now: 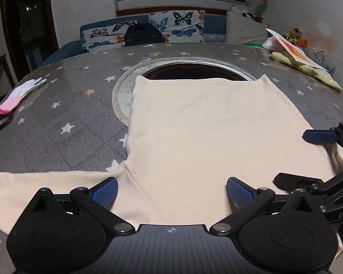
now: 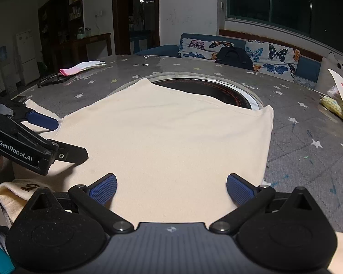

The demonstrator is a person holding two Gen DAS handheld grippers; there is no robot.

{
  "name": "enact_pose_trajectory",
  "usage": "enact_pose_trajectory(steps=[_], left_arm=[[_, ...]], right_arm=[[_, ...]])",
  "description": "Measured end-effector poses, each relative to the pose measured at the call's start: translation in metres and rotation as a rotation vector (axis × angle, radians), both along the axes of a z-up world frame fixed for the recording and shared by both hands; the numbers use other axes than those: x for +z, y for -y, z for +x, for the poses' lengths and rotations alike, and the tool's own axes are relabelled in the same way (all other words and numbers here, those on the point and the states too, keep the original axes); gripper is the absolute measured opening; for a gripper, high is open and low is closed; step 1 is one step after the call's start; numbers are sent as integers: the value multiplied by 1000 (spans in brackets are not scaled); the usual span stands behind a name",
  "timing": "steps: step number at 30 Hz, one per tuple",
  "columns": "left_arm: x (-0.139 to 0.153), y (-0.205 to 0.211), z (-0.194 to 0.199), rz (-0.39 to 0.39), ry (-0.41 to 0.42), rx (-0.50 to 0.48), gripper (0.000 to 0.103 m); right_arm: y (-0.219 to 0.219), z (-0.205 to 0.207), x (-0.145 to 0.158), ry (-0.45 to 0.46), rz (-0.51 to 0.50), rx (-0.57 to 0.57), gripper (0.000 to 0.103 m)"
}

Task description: Fold clothes

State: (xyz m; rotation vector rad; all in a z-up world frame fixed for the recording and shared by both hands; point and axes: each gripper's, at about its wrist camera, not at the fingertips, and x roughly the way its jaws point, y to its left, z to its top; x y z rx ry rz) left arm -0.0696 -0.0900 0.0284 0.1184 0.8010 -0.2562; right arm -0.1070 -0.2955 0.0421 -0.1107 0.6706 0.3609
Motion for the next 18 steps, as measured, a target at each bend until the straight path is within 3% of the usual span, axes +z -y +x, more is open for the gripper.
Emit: enact_pose_trajectory(steps=[18], left_arm=[[1,2,3,-1,-15,22,103]], right_arm=[[0,1,0,0,4,-1,103]])
